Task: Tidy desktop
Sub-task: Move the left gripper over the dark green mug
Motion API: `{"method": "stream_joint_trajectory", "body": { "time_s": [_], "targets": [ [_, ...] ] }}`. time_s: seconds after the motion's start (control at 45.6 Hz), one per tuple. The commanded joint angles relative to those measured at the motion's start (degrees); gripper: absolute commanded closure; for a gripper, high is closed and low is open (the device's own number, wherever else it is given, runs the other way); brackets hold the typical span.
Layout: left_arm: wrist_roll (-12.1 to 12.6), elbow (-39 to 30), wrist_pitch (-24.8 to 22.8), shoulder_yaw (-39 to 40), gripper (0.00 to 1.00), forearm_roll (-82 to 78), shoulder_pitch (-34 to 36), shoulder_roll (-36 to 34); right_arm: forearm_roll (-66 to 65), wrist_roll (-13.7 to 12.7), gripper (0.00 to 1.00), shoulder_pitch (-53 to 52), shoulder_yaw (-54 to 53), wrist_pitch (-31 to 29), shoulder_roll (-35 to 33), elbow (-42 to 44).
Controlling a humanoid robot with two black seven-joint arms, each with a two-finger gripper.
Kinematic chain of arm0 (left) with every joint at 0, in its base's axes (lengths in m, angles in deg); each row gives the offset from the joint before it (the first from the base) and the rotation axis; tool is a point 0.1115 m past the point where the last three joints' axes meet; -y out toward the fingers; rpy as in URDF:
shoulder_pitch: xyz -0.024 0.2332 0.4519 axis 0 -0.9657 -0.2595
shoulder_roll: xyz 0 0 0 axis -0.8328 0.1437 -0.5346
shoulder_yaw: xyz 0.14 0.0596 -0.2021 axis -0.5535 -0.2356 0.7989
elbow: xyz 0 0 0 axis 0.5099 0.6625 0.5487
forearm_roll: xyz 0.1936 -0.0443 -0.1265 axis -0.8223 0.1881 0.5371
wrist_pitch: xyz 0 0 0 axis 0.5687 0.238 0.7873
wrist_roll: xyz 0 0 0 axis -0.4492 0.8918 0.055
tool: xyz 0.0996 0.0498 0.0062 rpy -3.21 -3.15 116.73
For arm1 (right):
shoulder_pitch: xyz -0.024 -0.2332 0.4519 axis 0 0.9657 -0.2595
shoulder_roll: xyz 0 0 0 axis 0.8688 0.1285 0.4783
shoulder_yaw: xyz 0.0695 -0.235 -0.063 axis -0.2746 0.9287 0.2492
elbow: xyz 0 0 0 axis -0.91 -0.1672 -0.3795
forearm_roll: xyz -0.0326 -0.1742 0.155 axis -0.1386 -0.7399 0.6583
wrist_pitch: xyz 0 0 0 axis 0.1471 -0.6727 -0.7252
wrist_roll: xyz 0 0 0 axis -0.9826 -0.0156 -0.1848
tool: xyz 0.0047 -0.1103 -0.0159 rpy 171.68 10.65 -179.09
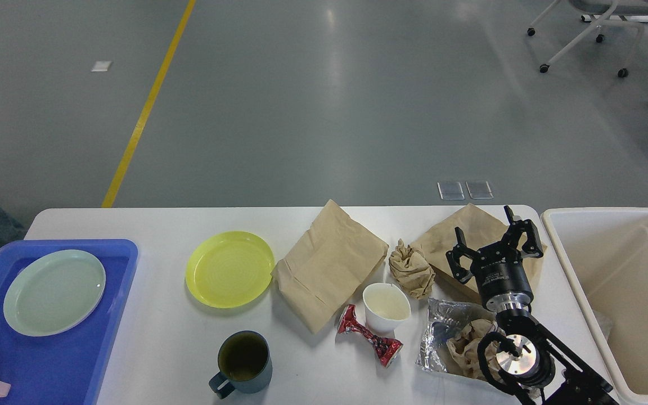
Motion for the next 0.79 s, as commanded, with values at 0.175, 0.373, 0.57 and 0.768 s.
{"method": "stream_joint_trajectory", "body": {
  "time_s": [0.175, 0.373, 0.57, 0.768],
  "targets": [
    [-0.5, -22.3, -0.4, -13.7, 0.04, 13.0, 27.1, 22.8, 0.0, 0.0, 0.0, 0.0, 0.0, 0.0, 0.0, 0.0],
    [-0.5, -32.4, -0.4, -9.9, 0.04, 22.1, 37.8, 35.3, 0.0, 0.0, 0.0, 0.0, 0.0, 0.1, 0.0, 0.0],
    [-0.5, -39.6, -0.4, -4.6, 0.04, 25.4, 48.5, 40.6, 0.0, 0.0, 0.0, 0.0, 0.0, 0.1, 0.0, 0.1],
    [-0.5, -43.7, -0.4, -1.9, 0.04, 26.0, 55.1, 40.9, 0.0, 0.0, 0.0, 0.0, 0.0, 0.0, 0.0, 0.1]
  ]
}}
